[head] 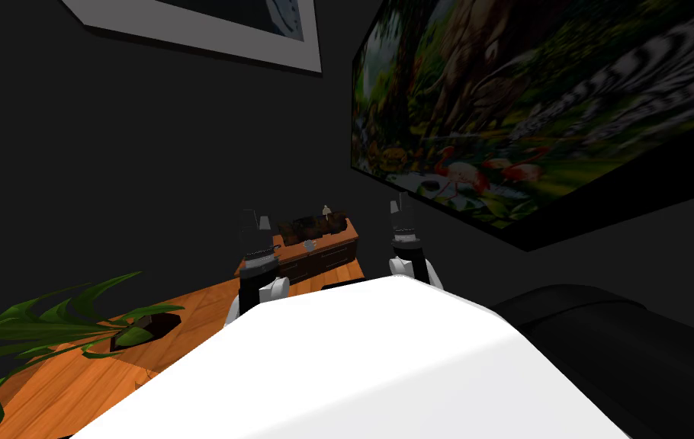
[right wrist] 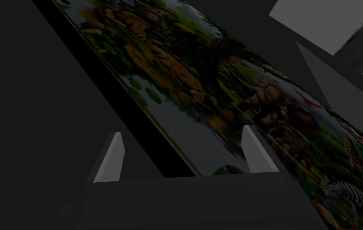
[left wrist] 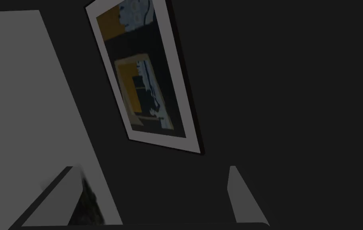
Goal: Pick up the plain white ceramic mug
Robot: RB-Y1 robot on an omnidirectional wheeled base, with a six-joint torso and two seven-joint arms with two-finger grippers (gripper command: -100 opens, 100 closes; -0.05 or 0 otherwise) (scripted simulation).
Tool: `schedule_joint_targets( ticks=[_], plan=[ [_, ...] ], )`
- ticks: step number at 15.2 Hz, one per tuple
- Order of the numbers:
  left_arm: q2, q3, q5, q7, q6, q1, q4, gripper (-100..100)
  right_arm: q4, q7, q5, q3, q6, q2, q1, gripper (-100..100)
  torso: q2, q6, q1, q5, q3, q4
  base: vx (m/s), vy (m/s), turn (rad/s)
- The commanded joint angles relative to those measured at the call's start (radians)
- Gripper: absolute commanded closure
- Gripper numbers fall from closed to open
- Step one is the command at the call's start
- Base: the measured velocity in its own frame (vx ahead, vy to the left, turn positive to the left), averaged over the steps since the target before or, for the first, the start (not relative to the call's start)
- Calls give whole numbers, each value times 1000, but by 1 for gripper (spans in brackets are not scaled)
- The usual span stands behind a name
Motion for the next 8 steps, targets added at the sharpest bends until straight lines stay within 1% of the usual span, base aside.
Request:
schedule_joint_targets(
  ticks=[1, 3, 5, 6, 7, 8],
  plan=[
    [31, 0, 2, 0, 15, -6, 10, -100, 0, 0, 0, 0, 0, 0, 0, 0, 0, 0, 0, 0, 0, 0, 0, 0, 0],
    [75, 0, 6, -1, 49, -21, 32, -100, 0, 0, 0, 0, 0, 0, 0, 0, 0, 0, 0, 0, 0, 0, 9, 2, -2],
    [114, -1, 12, -1, 102, -44, 67, -100, 0, 0, 0, 0, 0, 0, 0, 0, -1, 0, 1, 0, -1, 0, 20, 5, -6],
    [114, -1, 12, -1, 102, -44, 67, -100, 0, 0, 0, 0, 0, 0, 0, 0, -2, 0, 1, 0, -1, 0, 19, 6, -4],
    [132, -1, 16, -2, 135, -59, 89, -100, 0, 0, 0, 0, 0, 0, 0, 0, -2, 0, 1, 0, -1, 0, 17, 7, -1],
    [132, -1, 16, -2, 135, -59, 89, -100, 0, 0, 0, 0, 0, 0, 0, 0, -2, 0, 1, 0, -1, 0, 16, 6, -6]
  ],
)
